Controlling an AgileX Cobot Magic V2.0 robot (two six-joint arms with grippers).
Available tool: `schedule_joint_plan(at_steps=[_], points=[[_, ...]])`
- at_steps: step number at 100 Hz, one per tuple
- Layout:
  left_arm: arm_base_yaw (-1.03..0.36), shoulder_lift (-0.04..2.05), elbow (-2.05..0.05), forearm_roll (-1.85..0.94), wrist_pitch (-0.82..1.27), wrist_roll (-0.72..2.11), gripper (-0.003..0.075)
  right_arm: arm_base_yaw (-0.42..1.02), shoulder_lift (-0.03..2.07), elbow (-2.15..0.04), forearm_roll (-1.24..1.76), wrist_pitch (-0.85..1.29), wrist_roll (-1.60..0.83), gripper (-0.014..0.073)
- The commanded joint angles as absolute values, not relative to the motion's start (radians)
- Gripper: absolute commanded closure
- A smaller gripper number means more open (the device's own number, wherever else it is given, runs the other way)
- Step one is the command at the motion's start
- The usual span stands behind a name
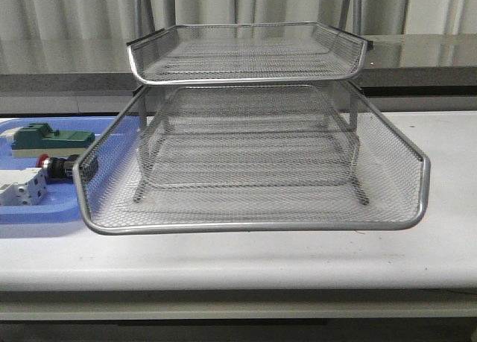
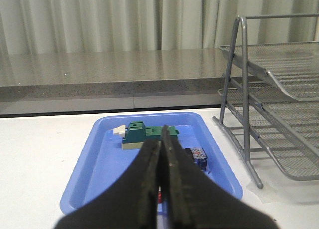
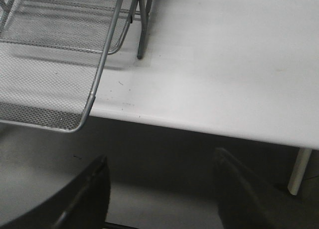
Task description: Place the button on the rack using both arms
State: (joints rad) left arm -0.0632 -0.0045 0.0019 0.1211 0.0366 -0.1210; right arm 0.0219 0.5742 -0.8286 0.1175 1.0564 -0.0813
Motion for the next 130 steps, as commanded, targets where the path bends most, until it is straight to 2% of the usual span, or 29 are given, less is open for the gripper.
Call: schedule_joint_plan(at_steps=[1,10,17,43,55,130], points=[[-0.069,-0.036,0.045,0.118,-0.035,-0.134,0.074,0.017,0.539,-0.833,0.114,1.034,-0.067,0.0141],[-0.069,-0.036,0.045,0.118,-0.035,-0.134,0.074,0.017,0.501,-0.809,0.114,1.041,-0.058,0.0151],[-0.069,-0.036,0.045,0.118,-0.035,-0.134,0.074,0.017,0.48,-0.795,0.114,1.038,-0.056,0.0197],[-0.069,-0.036,0.045,0.118,-0.035,-0.134,0.074,0.017,0.47,-0.787,0.115,1.039,-0.056,0.0542],[-0.069,-0.036,0.045,0.118,-0.035,-0.134,0.074,0.017,0.47,-0.787,0.115,1.039,-0.056,0.0671],[-0.069,-0.036,0.045,0.118,-0.035,-0.134,0.074,0.017,0.47,-0.787,0.115,1.039,-0.056,0.0664]])
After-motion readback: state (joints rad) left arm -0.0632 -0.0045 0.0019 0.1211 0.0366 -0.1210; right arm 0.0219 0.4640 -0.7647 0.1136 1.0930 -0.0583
